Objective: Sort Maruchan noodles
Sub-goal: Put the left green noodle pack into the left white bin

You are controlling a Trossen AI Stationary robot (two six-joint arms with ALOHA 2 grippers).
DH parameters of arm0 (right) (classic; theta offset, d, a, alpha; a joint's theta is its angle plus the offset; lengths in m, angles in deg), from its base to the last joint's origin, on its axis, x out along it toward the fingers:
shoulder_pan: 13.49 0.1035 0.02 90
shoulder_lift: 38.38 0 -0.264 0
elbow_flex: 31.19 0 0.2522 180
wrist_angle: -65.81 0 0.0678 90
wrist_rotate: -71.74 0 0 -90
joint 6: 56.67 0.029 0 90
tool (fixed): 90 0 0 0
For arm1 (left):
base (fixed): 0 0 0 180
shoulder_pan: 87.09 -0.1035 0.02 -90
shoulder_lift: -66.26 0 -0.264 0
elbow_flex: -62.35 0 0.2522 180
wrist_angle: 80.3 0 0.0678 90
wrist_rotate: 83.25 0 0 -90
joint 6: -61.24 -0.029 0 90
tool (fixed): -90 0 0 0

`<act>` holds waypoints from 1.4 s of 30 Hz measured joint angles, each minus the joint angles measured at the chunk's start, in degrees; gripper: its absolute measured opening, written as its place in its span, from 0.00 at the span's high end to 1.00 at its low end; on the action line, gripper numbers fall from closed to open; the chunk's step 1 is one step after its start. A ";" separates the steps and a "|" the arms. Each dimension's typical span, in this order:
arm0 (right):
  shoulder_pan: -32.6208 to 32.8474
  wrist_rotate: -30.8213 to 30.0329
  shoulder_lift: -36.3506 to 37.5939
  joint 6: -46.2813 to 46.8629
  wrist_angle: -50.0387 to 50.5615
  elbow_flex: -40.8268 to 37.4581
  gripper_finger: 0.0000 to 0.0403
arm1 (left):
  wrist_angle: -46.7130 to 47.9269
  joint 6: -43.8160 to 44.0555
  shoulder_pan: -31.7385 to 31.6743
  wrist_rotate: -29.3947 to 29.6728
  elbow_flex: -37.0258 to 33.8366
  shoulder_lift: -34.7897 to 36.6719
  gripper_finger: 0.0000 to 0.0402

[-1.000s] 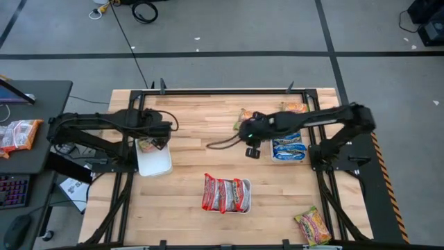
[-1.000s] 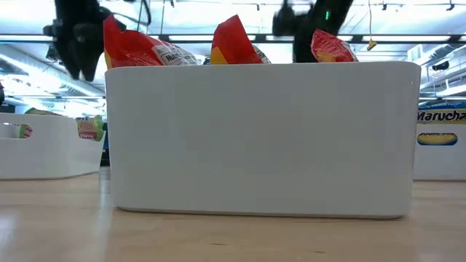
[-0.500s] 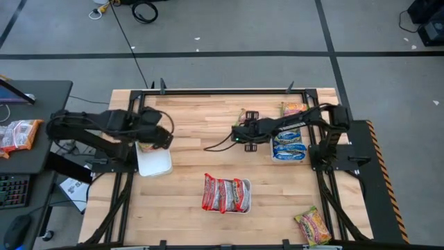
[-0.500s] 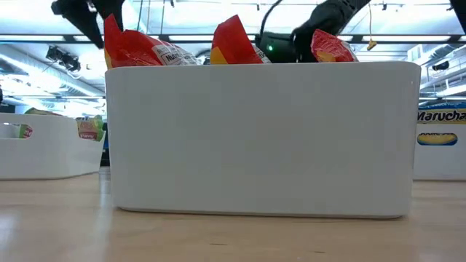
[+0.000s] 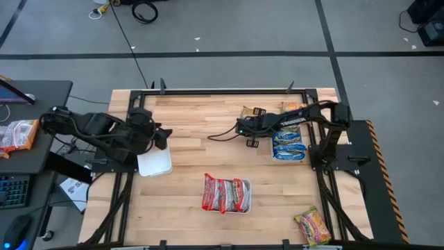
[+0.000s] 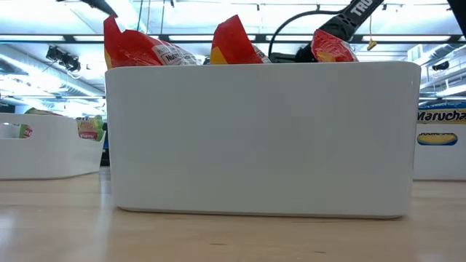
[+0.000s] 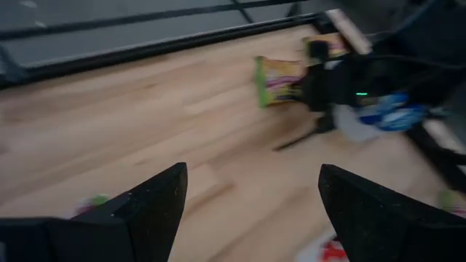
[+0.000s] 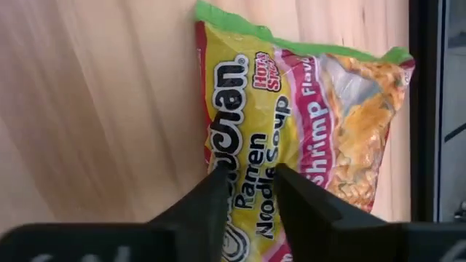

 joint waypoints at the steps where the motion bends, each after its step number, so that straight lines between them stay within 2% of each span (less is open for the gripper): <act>1: -0.16 0.24 0.03 0.29 -0.15 0.02 0.74 | -1.82 -0.64 0.00 -0.45 0.00 -0.06 0.22; 5: -0.53 3.94 0.55 0.24 -1.81 1.28 0.94 | -11.03 -7.68 0.02 -0.58 0.00 -1.38 0.22; 6: -0.54 5.68 0.80 -0.08 -2.33 1.82 0.96 | -13.28 -10.85 0.02 -0.45 0.00 -2.02 0.22; 9: -0.34 10.62 2.20 0.80 -1.63 4.41 0.97 | -18.48 -19.41 0.02 0.33 -0.02 -4.16 0.22; 12: -0.37 15.16 5.31 2.94 -1.69 7.07 0.98 | -20.91 -22.59 0.02 0.64 -0.02 -6.16 0.22; 14: -0.44 17.38 7.78 4.91 -1.46 8.47 0.98 | -21.37 -21.89 0.02 1.20 -0.02 -7.43 0.22; 19: -0.37 17.91 15.42 6.72 -5.43 9.56 0.98 | -21.90 -11.27 0.02 5.45 -0.07 -9.58 0.22; 23: 0.54 15.79 20.26 0.21 -10.76 9.57 0.98 | -27.21 -1.58 -0.06 9.24 -3.74 -10.54 0.22; 25: 1.50 13.51 21.98 -2.50 -12.55 9.57 0.98 | -33.62 1.38 -0.41 10.72 -7.58 -10.55 0.22; 27: 2.06 12.03 22.95 -3.69 -13.48 9.60 0.98 | -43.09 0.71 -0.92 12.98 -12.41 -10.55 0.22; 30: 2.34 10.30 23.26 -2.95 -13.67 9.60 0.98 | -61.55 -7.84 -1.79 18.38 -19.96 -10.55 0.22; 32: 2.32 9.72 23.01 -0.87 -13.72 9.60 0.98 | -75.87 -17.41 -3.00 19.71 -24.25 -11.50 0.22; 36: 2.50 9.82 22.02 2.19 -14.65 9.60 0.98 | -98.50 -34.80 -5.98 17.29 -29.05 -16.04 0.22; 42: 3.52 7.22 21.46 2.29 -20.89 9.62 0.98 | -115.47 -44.02 -11.52 8.01 -28.39 -25.90 0.22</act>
